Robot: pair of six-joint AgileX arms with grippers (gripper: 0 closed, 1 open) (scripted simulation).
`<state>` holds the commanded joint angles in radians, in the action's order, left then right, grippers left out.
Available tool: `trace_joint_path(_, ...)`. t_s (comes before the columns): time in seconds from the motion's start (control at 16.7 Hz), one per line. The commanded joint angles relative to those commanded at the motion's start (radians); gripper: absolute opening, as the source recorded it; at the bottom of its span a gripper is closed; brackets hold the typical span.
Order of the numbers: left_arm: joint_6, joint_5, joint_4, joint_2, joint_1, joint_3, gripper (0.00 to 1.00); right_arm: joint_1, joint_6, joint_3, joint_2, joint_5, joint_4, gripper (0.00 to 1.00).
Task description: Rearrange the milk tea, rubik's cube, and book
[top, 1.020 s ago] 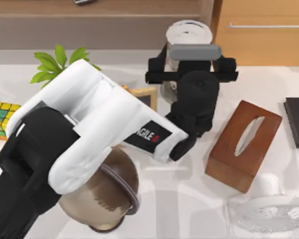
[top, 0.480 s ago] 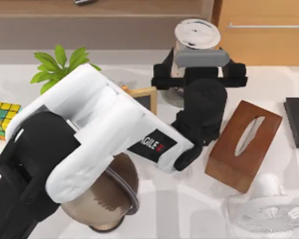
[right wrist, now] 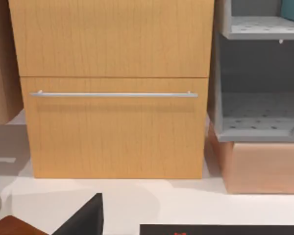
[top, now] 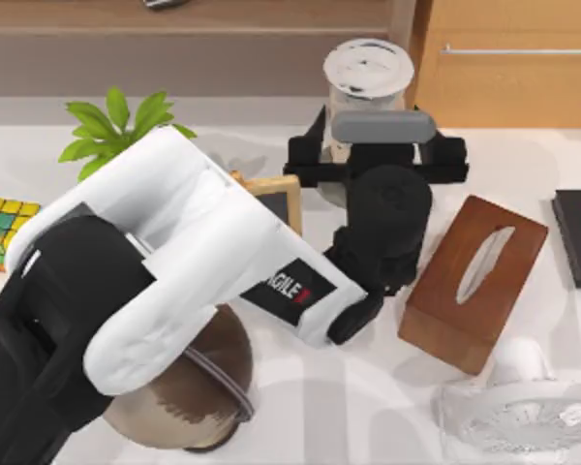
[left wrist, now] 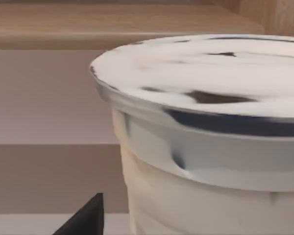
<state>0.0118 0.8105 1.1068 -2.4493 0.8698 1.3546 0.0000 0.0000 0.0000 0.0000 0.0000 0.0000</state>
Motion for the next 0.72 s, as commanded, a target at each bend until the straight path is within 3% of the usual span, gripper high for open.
trace_joint_path(0.36,-0.004,-0.008,-0.054,0.045,0.034,0.059,1.00,0.000,0.000,0.000,0.000,0.000,0.000,1.00)
trace_joint_path(0.72,0.002,0.022,-0.094,0.155,0.035,-0.033,1.00,0.000,0.000,0.000,0.000,0.000,0.000,1.00)
